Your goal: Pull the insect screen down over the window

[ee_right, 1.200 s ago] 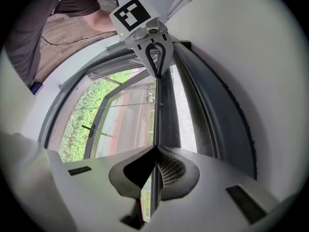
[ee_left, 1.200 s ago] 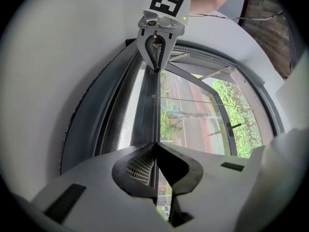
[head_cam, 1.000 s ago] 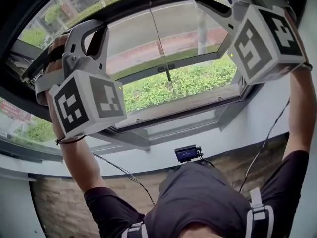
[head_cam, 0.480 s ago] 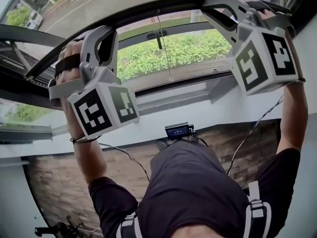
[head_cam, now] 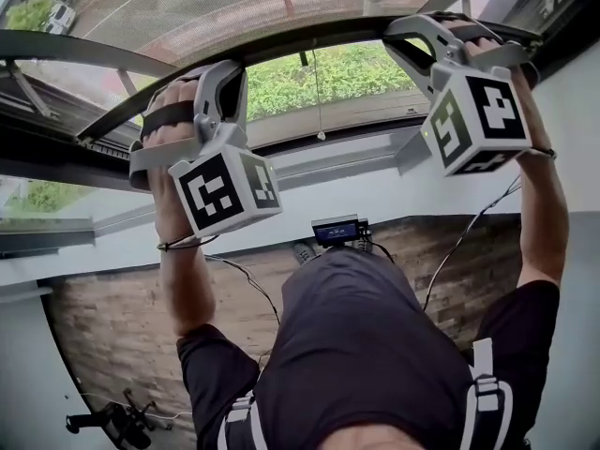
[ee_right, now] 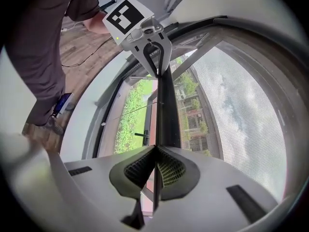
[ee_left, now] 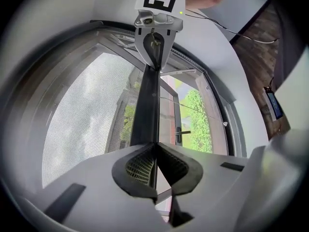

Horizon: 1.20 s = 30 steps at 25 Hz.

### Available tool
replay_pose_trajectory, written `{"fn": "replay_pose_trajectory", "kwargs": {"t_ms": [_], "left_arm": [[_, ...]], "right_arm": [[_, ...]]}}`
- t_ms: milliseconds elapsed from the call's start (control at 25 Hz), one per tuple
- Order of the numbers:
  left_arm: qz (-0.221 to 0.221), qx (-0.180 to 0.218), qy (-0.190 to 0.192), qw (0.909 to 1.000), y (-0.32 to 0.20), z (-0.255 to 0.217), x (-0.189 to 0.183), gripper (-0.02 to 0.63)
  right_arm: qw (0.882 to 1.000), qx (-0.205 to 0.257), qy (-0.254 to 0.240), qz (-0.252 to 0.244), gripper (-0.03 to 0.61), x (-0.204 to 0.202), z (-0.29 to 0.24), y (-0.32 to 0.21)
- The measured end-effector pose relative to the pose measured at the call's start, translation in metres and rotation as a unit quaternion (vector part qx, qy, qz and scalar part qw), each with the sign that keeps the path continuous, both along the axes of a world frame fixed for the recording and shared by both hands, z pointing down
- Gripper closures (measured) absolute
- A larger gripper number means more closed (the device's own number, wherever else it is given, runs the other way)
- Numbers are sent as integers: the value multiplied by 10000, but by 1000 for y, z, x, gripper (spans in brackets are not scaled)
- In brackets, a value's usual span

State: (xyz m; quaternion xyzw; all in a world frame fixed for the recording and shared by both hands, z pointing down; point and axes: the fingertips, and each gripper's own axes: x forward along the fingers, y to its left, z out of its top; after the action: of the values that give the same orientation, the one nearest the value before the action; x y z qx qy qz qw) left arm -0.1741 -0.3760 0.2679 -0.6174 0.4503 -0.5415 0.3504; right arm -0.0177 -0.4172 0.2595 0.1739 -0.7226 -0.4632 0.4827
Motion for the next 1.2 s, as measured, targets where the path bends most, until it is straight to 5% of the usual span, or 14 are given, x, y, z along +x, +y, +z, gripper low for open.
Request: {"fn": "replay_pose_trajectory", "kwargs": {"t_ms": [520, 1200], "left_arm": [[-31, -1127, 255, 9933, 7, 114, -3, 592], [-367, -1987, 228, 9791, 9, 246, 0, 592]], "right_arm": [[9962, -841, 186, 148, 558, -4, 113, 7], [9895, -1310, 387, 476, 558, 0, 238, 8]]}}
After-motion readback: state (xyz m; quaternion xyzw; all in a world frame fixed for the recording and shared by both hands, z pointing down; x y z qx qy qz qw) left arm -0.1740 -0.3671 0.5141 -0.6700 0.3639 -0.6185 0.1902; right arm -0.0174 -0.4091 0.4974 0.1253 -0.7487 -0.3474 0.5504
